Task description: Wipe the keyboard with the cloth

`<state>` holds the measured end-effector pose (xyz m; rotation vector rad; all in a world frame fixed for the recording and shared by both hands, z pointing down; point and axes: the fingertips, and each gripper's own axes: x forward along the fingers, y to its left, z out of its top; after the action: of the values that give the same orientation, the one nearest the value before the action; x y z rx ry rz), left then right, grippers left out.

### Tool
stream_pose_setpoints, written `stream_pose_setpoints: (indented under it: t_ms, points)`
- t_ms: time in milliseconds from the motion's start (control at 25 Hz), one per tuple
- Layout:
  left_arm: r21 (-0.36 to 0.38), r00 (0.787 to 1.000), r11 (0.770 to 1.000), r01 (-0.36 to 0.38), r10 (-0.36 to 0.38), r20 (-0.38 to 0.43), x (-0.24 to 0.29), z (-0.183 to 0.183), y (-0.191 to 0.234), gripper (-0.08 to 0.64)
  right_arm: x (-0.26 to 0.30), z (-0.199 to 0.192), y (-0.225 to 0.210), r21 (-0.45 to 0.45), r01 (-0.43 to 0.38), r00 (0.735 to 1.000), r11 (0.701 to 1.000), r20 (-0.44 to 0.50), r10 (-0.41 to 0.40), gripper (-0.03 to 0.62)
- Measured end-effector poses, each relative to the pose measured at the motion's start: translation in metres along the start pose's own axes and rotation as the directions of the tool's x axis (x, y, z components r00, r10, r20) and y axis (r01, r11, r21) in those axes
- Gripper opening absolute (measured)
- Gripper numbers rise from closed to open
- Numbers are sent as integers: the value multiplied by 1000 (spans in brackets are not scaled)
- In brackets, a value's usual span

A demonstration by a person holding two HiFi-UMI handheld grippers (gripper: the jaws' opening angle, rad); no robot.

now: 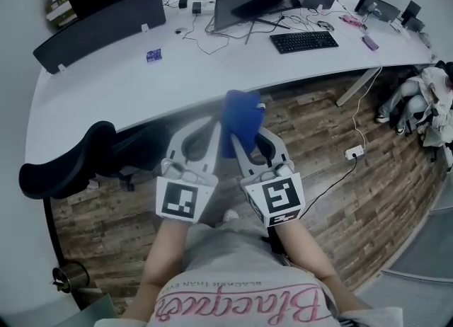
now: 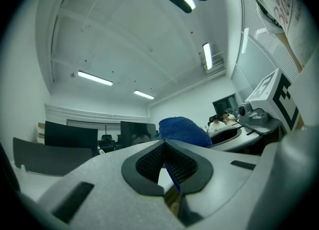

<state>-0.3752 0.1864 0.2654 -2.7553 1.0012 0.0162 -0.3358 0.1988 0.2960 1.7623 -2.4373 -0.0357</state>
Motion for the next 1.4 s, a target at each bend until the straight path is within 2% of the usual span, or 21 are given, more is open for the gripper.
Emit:
stream_pose_setpoints:
  t_ms: [480,760,1400]
  points:
    - [-26,993,993,117,-117,7,68,-15,-36,5,-8,-20,-77,9,133,991,991,-27,-133,86]
    - [-44,984,983,176,-175,22,115,-19,-36,5,3,-25,-118,11,197,980,980,-36,-197,86]
    - [-47,941,941,336,-333,53,279,-31,-21,5,73,-33,-251,16,334,940,943,-76,-332,86]
